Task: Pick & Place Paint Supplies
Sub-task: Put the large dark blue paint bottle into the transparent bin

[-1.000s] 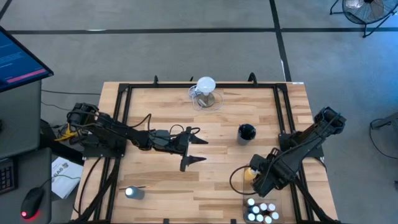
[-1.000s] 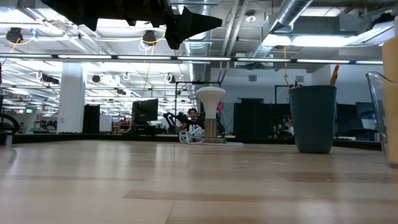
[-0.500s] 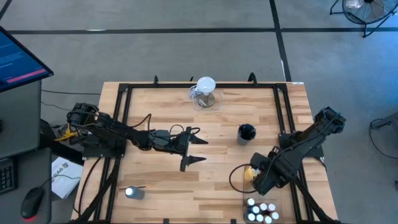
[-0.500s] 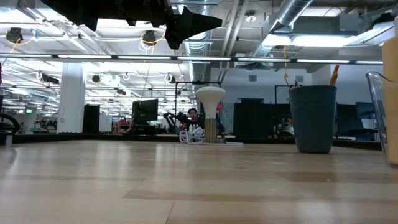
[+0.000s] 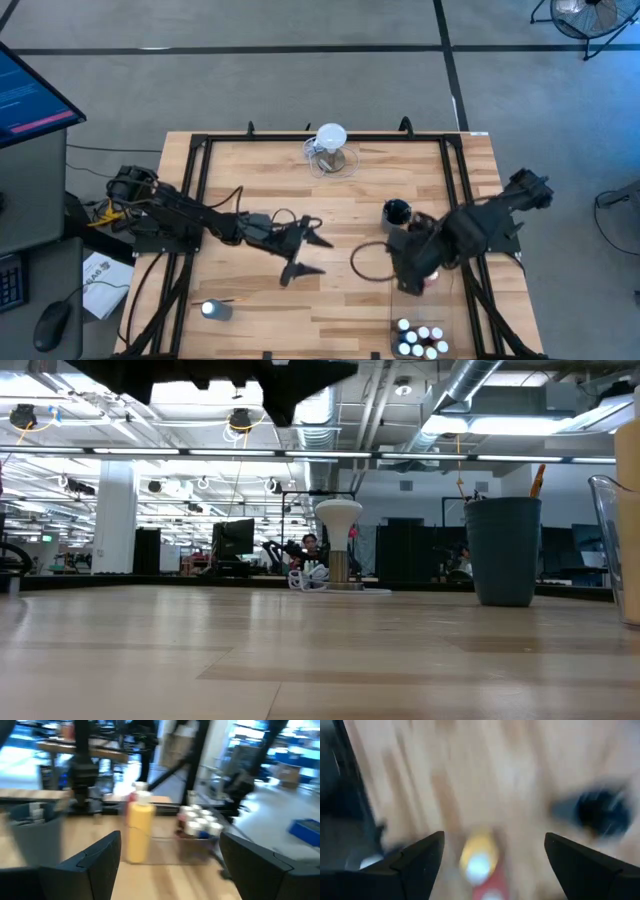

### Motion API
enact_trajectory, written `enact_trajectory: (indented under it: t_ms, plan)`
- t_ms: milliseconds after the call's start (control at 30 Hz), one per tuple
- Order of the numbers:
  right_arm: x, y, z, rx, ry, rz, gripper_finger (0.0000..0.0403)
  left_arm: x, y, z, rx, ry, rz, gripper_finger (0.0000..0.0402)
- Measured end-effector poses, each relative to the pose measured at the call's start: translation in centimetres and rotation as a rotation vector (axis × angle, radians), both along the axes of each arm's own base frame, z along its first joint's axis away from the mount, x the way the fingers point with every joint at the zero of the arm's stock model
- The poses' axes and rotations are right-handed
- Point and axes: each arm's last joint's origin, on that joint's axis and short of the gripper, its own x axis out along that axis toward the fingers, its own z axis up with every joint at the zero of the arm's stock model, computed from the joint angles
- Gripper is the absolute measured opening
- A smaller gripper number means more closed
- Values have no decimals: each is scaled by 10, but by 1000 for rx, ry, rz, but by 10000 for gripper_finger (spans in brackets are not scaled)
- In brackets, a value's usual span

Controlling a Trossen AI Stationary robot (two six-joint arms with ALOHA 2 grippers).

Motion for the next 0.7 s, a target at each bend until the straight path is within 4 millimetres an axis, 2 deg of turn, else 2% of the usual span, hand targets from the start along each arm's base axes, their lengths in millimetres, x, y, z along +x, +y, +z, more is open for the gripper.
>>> enact_trajectory:
  t_ms: [100, 200, 333, 433, 533, 700]
  plan:
    - [11, -7, 21, -124, -194, 97, 335, -7, -11, 6, -11, -4, -63, 297]
    - [21, -9, 35, -302, -365, 169, 334, -18, -24, 20, -50, -36, -148, 297]
    - [30, -20, 42, -484, -471, 58, 334, -46, -47, 40, -21, -42, -167, 296]
    - [36, -33, 42, -528, -479, -21, 334, -69, -58, 47, 52, 19, -14, 291]
    - [40, -40, 35, -585, -438, 17, 334, -93, -63, 48, 69, 122, 140, 281]
    - [56, -39, 14, -666, -435, 116, 336, -123, -66, 48, -60, 280, 128, 265]
